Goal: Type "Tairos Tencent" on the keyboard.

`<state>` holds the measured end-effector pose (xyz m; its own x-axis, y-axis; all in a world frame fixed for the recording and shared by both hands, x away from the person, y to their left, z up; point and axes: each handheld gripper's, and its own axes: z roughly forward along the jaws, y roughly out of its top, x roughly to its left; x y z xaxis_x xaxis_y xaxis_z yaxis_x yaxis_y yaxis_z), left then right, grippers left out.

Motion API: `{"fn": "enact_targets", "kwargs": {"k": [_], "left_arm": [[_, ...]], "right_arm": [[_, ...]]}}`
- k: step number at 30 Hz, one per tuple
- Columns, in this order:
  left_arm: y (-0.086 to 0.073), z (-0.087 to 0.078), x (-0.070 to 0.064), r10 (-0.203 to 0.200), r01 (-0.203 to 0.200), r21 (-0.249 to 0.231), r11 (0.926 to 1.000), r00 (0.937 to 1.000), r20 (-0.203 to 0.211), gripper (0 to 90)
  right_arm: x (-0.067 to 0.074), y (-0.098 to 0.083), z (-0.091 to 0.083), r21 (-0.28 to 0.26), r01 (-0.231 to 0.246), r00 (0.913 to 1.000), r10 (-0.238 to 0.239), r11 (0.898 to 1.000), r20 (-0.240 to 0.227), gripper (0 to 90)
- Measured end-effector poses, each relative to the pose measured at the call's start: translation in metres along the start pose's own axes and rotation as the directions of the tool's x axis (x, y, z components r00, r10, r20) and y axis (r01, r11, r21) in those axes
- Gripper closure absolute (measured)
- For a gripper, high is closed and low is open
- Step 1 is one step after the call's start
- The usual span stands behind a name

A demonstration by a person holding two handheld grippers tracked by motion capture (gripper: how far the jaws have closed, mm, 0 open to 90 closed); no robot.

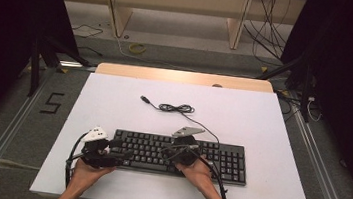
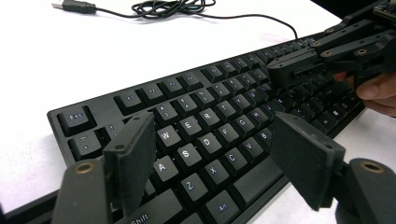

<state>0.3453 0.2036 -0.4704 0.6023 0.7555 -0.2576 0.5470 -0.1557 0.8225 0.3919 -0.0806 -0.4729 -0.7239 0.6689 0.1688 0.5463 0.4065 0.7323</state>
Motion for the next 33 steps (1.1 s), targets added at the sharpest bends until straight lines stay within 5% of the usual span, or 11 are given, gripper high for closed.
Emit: {"fn": "enact_targets", "kwargs": {"k": [16, 33], "left_arm": [[0.0, 0.0, -0.001, 0.003, -0.003, -0.002, 1.0, 1.0, 0.001, 29.8], [0.001, -0.001, 0.0, 0.012, -0.012, -0.004, 0.9999, 0.9999, -0.004, 29.8]], "right_arm": [[0.001, -0.003, 0.009, 0.019, 0.027, 0.9991, -0.028, 0.999, 0.031, 90.0], [-0.001, 0.0, -0.005, -0.044, -0.035, 0.9993, 0.035, 0.998, -0.013, 84.1]]}}
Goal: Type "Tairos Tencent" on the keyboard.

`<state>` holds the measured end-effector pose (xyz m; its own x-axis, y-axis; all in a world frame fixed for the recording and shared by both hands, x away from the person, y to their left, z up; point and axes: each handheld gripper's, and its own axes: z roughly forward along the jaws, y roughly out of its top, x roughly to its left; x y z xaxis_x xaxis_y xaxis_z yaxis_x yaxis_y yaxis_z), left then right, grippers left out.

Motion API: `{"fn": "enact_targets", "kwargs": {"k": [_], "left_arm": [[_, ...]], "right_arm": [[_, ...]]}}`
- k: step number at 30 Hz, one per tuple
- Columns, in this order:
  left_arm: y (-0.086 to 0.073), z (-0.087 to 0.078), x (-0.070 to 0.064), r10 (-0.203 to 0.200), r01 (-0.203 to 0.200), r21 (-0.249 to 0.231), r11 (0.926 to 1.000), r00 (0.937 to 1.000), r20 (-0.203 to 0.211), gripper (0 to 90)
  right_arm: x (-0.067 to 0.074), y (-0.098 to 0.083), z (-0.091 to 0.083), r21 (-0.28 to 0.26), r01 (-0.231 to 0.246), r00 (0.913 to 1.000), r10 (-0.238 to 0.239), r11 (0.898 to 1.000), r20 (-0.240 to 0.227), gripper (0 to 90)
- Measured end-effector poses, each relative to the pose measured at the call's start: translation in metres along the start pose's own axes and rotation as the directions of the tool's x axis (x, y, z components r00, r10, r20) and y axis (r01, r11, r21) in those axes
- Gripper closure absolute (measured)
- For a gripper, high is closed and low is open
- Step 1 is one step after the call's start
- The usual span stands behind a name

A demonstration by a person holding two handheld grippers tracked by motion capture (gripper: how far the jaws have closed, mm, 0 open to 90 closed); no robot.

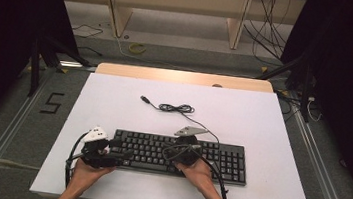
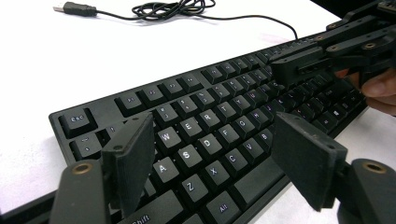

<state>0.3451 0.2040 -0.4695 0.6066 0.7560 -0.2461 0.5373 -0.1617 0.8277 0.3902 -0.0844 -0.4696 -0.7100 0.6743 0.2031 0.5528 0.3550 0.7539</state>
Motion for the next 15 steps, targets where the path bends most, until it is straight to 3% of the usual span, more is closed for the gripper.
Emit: {"fn": "enact_targets", "kwargs": {"k": [15], "left_arm": [[0.004, 0.001, 0.003, -0.019, 0.019, -0.014, 0.9997, 0.9998, 0.002, 30.8]], "right_arm": [[0.002, 0.0, -0.013, -0.025, 0.002, 0.9994, -0.003, 1.0, -0.034, 63.0]]}}
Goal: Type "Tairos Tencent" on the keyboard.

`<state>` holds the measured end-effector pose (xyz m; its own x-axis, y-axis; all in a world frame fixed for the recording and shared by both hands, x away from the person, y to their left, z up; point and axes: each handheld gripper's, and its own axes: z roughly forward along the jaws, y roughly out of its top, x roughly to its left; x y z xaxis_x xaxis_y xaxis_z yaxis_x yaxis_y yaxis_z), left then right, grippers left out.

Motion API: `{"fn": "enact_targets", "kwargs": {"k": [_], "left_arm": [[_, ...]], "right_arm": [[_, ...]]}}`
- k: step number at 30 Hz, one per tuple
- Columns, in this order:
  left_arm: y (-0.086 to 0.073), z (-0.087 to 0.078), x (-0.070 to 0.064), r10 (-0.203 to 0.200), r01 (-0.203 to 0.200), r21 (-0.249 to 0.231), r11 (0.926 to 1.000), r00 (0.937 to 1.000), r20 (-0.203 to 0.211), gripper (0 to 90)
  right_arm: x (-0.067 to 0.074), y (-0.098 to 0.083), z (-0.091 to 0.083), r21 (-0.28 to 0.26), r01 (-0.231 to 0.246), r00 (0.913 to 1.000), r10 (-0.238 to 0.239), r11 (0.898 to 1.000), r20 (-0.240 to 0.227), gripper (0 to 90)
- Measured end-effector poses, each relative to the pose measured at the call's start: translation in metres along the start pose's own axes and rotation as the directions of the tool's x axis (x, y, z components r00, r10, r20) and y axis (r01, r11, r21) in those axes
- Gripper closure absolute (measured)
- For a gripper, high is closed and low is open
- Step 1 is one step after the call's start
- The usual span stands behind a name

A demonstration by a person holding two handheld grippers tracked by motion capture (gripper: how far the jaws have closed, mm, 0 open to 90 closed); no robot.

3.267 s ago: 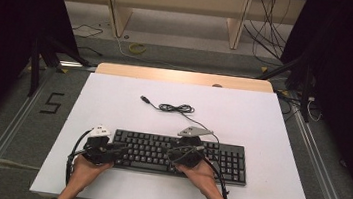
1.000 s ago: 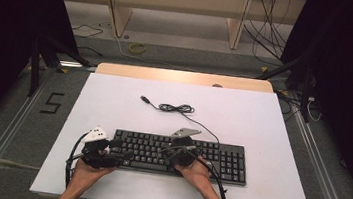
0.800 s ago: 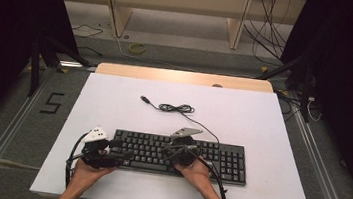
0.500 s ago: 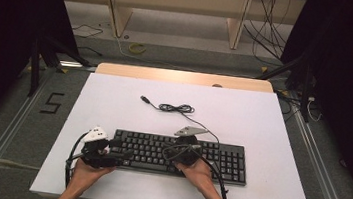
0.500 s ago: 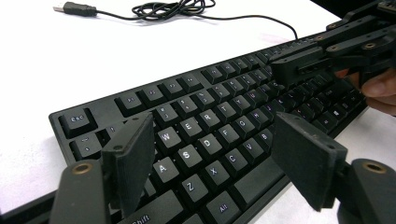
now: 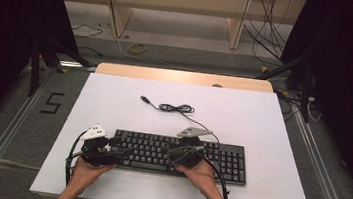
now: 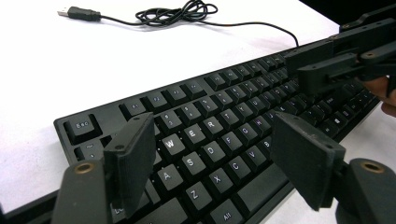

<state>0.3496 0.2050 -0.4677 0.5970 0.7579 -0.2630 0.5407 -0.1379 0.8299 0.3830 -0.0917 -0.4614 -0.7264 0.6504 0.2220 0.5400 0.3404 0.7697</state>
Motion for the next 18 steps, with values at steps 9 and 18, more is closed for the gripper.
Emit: {"fn": "enact_targets", "kwargs": {"k": [9, 18], "left_arm": [[0.006, 0.003, 0.002, -0.005, 0.005, 0.013, 0.9999, 1.0, 0.001, 41.1], [0.015, 0.017, -0.003, 0.033, -0.034, 0.084, 0.9959, 0.9994, 0.011, 62.7]], "right_arm": [[-0.002, -0.002, -0.012, -0.022, -0.016, 0.9998, 0.015, 1.0, -0.009, 45.3], [-0.006, -0.007, -0.022, -0.042, -0.022, 0.9997, 0.023, 0.999, 0.008, 38.3]]}}
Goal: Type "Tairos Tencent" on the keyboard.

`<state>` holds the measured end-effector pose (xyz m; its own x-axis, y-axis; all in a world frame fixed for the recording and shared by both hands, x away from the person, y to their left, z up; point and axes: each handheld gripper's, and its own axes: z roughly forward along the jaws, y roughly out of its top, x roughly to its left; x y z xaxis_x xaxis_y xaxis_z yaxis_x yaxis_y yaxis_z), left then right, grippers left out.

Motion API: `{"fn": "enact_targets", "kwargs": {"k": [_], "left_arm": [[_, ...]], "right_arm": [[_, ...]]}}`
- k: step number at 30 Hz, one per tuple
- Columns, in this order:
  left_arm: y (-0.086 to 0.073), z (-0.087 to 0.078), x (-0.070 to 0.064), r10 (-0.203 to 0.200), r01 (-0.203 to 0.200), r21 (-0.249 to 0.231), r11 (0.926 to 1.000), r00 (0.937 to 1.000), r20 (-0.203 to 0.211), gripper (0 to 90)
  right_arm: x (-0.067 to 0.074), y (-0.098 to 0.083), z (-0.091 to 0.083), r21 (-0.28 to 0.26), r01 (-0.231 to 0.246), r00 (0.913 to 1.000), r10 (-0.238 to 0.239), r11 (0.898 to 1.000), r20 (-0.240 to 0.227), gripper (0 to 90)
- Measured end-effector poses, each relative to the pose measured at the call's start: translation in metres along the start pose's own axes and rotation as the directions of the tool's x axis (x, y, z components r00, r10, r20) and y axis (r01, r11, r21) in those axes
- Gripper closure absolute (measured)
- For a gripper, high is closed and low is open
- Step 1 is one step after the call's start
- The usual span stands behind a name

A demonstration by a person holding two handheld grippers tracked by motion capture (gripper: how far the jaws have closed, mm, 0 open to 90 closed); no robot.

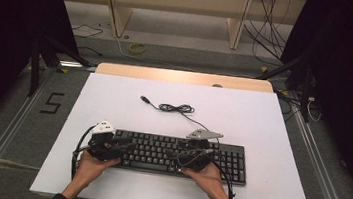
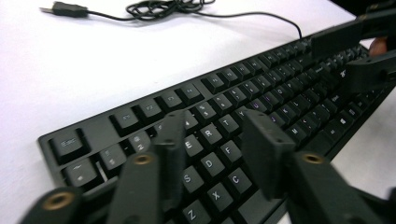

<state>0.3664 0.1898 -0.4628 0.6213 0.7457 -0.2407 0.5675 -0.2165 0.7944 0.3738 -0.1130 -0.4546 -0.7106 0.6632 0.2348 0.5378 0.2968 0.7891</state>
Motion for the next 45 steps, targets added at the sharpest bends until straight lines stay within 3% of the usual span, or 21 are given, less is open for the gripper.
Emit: {"fn": "enact_targets", "kwargs": {"k": [13, 24, 45], "left_arm": [[0.011, 0.024, -0.007, 0.062, -0.062, 0.09, 0.994, 0.9981, 0.009, 88.8], [0.012, 0.034, -0.004, 0.057, -0.056, 0.125, 0.9906, 0.9984, -0.005, 89.0], [0.01, 0.044, -0.006, 0.067, -0.065, 0.165, 0.9841, 0.9977, -0.008, 89.2]], "right_arm": [[-0.003, -0.007, -0.012, -0.017, 0.0, 1.0, 0.0, 1.0, 0.005, 34.8], [-0.002, -0.011, -0.02, -0.046, 0.011, 0.9999, -0.011, 0.999, 0.002, 32.1], [-0.002, -0.014, -0.02, -0.039, 0.016, 0.9999, -0.016, 0.999, 0.004, 31.3]]}}
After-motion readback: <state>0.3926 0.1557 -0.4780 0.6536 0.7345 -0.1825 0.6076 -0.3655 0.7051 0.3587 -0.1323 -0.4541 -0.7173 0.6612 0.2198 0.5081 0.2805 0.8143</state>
